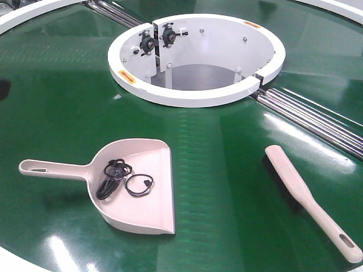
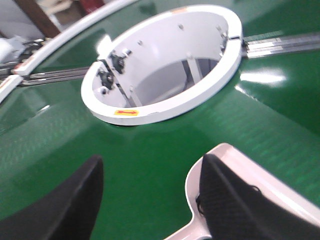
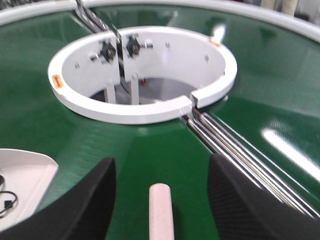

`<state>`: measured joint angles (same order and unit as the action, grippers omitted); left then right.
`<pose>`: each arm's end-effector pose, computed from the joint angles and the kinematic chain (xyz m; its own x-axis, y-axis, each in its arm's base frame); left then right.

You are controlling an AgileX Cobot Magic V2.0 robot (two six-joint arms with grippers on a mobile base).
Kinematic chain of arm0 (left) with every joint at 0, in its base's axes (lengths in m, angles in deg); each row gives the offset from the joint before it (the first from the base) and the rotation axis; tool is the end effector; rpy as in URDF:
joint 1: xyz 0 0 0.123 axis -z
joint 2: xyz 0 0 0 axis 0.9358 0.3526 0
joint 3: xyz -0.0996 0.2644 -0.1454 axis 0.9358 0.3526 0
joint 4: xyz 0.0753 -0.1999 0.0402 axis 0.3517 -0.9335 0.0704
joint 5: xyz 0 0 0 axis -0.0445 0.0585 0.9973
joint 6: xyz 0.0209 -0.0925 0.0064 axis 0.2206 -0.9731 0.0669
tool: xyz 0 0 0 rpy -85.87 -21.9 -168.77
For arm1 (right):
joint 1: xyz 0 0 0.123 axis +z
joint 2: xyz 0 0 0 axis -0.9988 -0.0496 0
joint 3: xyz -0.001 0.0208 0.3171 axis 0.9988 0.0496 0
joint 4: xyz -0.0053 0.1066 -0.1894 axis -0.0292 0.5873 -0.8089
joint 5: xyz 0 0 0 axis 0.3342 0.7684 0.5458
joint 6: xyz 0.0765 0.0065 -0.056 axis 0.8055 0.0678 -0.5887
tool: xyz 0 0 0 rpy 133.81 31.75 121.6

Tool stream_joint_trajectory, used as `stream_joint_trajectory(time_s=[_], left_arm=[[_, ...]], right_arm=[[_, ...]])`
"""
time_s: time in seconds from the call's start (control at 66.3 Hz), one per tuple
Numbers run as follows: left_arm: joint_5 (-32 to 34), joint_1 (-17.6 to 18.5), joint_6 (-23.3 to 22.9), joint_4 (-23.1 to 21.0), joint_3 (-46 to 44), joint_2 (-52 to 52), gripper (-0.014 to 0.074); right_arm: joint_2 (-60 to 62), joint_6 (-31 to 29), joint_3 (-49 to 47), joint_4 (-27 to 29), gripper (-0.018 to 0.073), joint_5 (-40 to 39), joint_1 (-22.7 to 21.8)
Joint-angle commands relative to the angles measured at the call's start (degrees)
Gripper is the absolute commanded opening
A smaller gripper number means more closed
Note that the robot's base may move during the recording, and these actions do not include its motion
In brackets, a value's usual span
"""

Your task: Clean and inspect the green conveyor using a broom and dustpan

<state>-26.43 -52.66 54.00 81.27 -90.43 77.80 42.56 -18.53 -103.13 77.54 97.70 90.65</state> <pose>0.0825 -0.0321 0.4260 -0.1169 0.4598 -0.8803 0.4399 0.8187 0.3692 0.0548 0.0127 0.4108 -0.2826 -0.0889 -0.9551 -0.1753 0.9837 -0.0397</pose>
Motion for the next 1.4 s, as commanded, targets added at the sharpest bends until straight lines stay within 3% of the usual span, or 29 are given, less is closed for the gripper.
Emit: stream_joint_trajectory(time_s=[0.0, 0.091, 0.287, 0.438, 0.619, 0.679, 0.8, 1.388], left_arm=[[12.22, 0.29, -4.46, -0.05, 9.04, -8.22, 0.0393], [15.76, 0.29, -5.98, -0.19, 18.87, -14.89, 0.0393], [21.18, 0.29, -16.78, -0.08, 36.08, -21.74, 0.0393], [33.58, 0.29, -17.08, -1.11, 44.87, -21.75, 0.0393], [34.81, 0.29, -16.96, -6.60, 45.23, -21.80, 0.0365], [33.27, 0.29, -16.26, -6.55, 45.23, -21.80, 0.0267], [33.27, 0.29, -14.59, -6.04, 45.23, -21.80, -0.0010], [34.93, 0.29, -13.91, -6.19, 45.50, -21.73, -0.0008]], right_arm=[[6.30, -0.43, 5.70, 0.01, 0.0403, -10.00, 1.50], [14.14, -0.36, 13.89, -0.04, 0.0403, -14.39, 1.75], [27.68, -0.84, 29.93, -0.42, 0.0403, -20.43, 1.75], [31.23, -0.65, 38.44, -0.09, 0.0403, -29.64, 1.76], [30.60, -0.51, 39.21, 0.23, 0.0361, -29.31, 1.76], [30.40, -0.51, 39.21, 0.23, 0.0287, -28.77, 1.76], [30.40, -0.58, 39.21, 0.23, 0.0000, -28.50, 1.76], [30.40, -0.53, 39.35, 0.25, -0.0009, -28.65, 1.76]])
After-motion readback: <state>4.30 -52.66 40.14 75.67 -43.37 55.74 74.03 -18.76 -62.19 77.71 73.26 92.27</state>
